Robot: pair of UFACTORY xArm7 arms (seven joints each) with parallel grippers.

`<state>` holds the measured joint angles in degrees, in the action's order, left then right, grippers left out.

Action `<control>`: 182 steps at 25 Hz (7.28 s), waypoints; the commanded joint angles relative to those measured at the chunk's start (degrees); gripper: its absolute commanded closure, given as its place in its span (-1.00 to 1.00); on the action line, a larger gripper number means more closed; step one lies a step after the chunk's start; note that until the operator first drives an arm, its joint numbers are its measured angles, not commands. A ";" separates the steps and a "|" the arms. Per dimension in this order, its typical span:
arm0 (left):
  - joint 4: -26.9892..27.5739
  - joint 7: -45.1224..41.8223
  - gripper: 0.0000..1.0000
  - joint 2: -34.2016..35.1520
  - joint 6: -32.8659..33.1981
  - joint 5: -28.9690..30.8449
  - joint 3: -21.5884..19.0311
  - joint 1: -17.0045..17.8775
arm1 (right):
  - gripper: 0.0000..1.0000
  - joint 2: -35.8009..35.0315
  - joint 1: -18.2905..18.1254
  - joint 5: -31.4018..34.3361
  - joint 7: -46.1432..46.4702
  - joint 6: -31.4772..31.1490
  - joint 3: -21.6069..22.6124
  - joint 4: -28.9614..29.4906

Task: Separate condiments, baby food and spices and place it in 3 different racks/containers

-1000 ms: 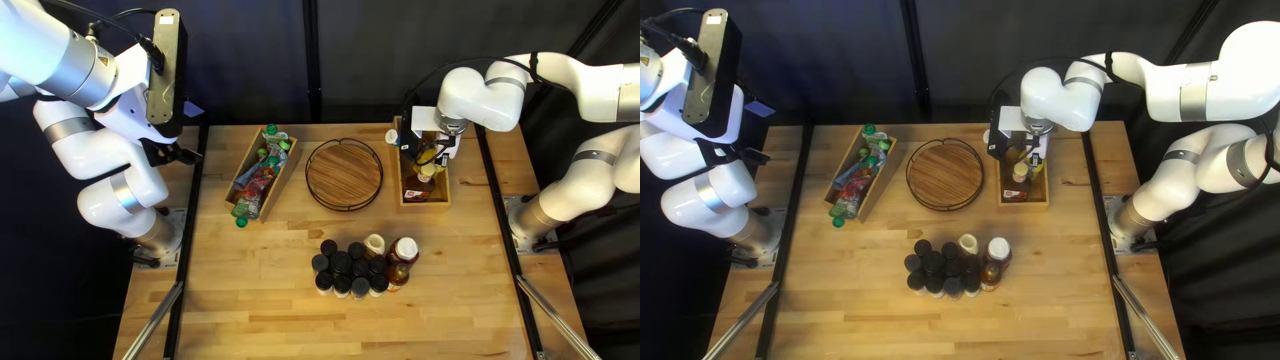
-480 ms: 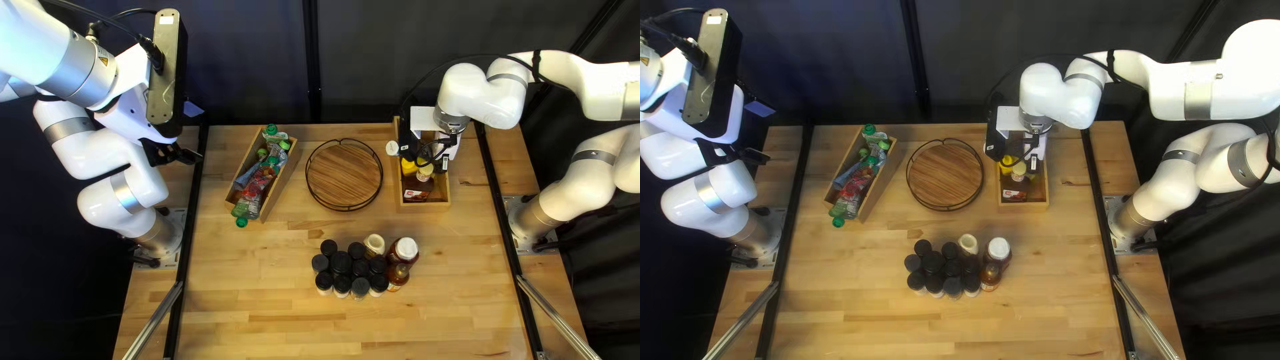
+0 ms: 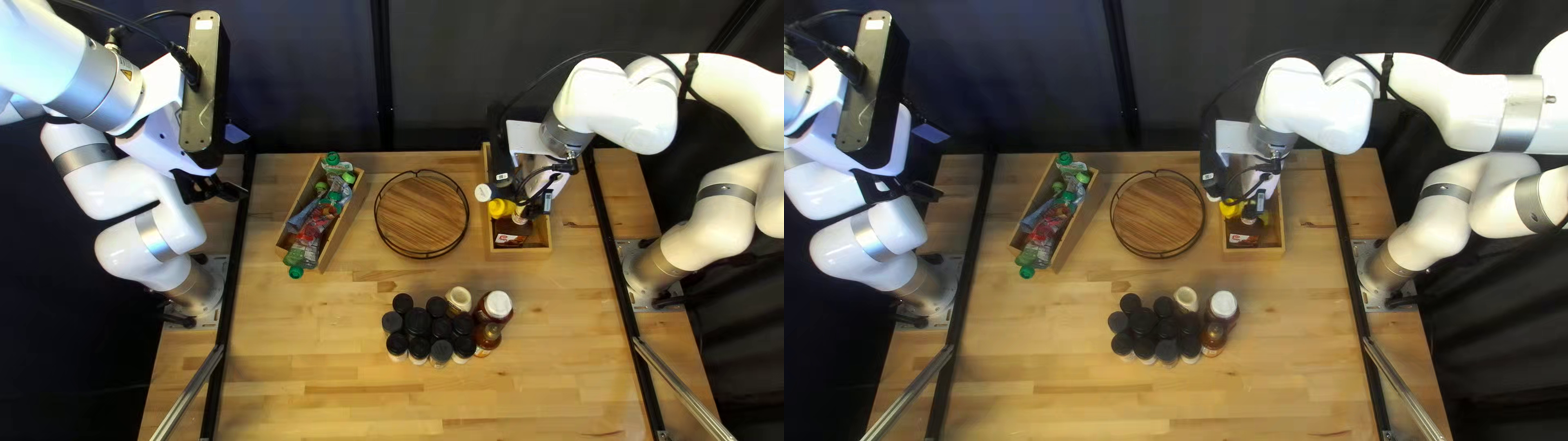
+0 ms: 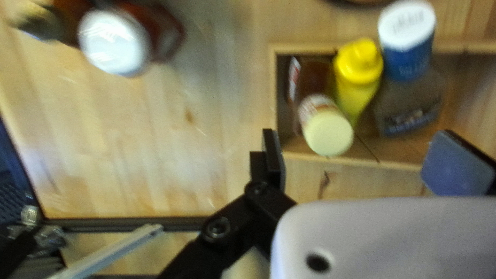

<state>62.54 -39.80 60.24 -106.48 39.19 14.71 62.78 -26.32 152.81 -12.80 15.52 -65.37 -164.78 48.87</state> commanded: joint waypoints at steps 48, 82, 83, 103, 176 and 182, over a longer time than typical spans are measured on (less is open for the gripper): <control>0.00 0.00 -1.00 0.00 0.00 0.00 0.00 0.00 | 1.00 18.11 8.13 7.76 -6.99 21.36 18.77 -8.19; 0.00 0.00 -1.00 0.00 0.00 0.00 0.00 0.00 | 1.00 -7.20 -0.53 12.45 10.93 -16.77 -11.88 8.29; 0.00 0.00 -1.00 0.00 0.00 0.00 0.00 0.00 | 1.00 -6.57 -0.96 12.85 11.63 -16.19 -12.71 8.14; 0.00 0.00 -1.00 0.00 0.00 0.00 0.00 0.00 | 1.00 -6.07 -1.36 13.20 12.17 -15.64 -13.38 7.91; 0.00 0.00 -1.00 0.00 0.00 0.00 0.00 0.00 | -1.00 3.98 -24.59 8.79 9.15 3.11 -1.64 -4.01; 0.00 0.00 -1.00 0.00 0.00 0.00 0.00 0.00 | -1.00 0.33 -21.54 5.40 9.97 -0.33 -0.86 -2.06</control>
<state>62.54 -39.80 60.24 -106.48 39.19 14.71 62.78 -24.41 129.69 -5.62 24.78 -64.28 -165.92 45.93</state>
